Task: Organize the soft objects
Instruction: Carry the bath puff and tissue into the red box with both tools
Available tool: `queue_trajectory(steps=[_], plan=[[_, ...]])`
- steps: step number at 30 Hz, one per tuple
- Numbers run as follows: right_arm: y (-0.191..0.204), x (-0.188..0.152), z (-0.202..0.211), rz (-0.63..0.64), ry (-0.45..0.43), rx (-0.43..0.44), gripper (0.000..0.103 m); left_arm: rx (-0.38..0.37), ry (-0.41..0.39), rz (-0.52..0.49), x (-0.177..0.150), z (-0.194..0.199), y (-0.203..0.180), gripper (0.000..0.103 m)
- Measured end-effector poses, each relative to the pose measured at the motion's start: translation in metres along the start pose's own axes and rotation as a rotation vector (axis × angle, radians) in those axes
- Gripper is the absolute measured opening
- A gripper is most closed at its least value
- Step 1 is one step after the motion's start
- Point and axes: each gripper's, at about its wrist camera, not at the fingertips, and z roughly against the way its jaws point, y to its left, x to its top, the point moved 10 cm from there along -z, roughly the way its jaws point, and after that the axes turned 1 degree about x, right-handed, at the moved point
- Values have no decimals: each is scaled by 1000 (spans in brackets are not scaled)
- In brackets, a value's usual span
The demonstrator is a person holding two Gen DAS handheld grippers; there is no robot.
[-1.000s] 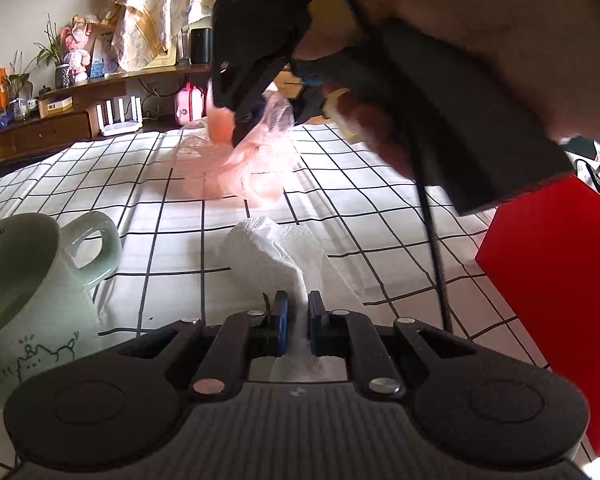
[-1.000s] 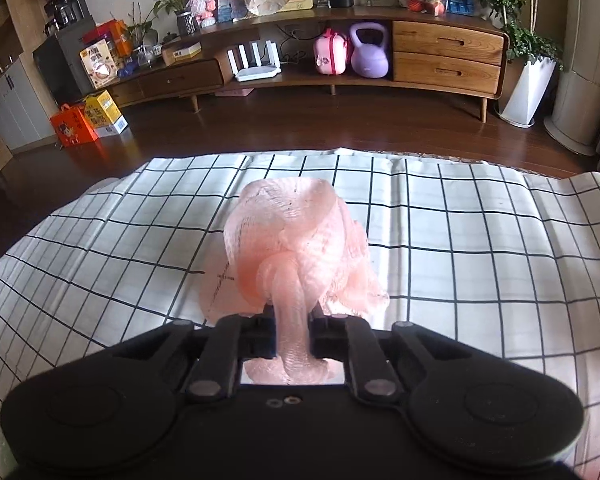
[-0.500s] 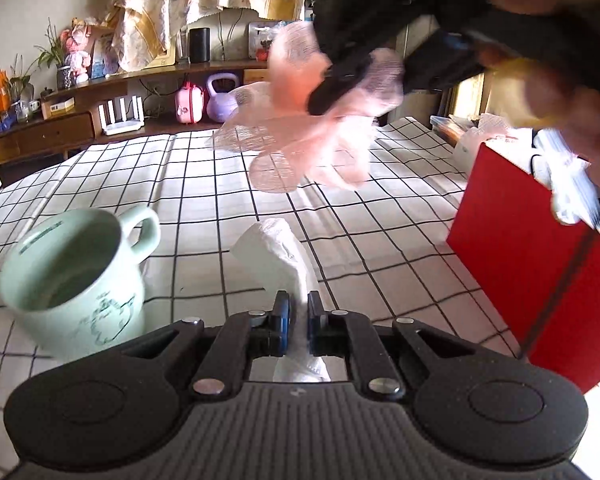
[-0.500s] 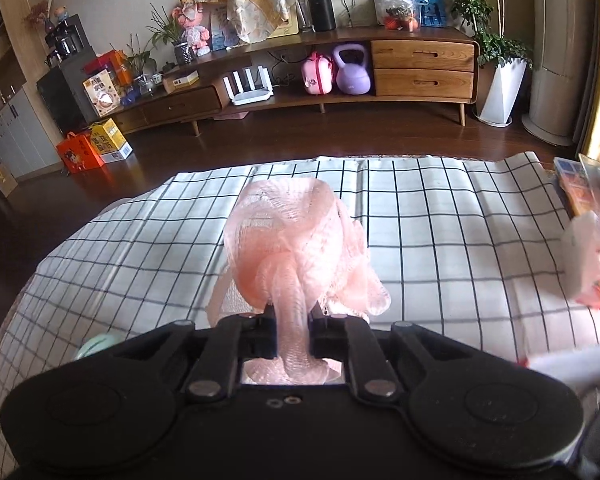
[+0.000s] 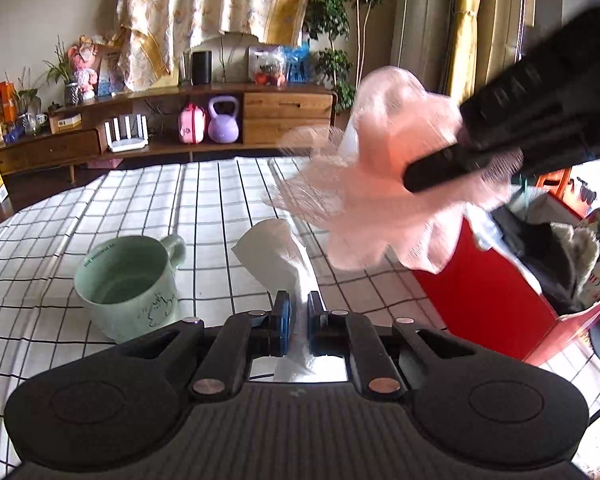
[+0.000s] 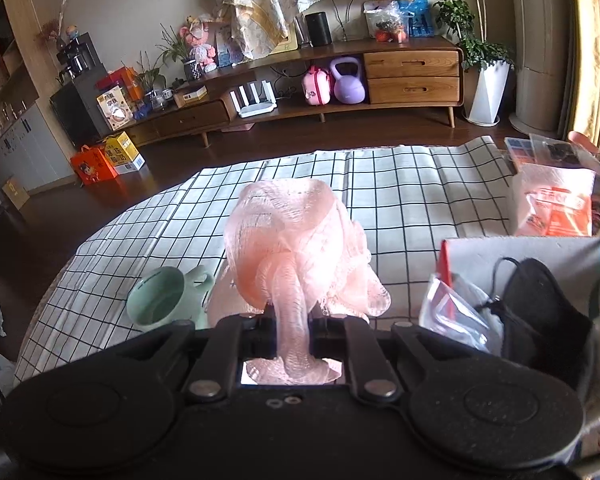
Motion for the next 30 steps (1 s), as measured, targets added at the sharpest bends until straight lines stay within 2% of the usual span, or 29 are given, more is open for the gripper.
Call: queue_trajectory(steps=[9,15,22,30], plan=[[-36,-13,69,-44,-99,-38,12,-27,-65,8,21,45,-20,9],[-77,-23,109,-96,-157,-87,12,-106,-86,4,40,58,-49,9],[-131,-36,140,-155,-207,-154,12,-196,-55,4,57,51,-89,9],[-181,-49,148,-198,-230,-242,13,-297,10,-31,62,31,-142,9]])
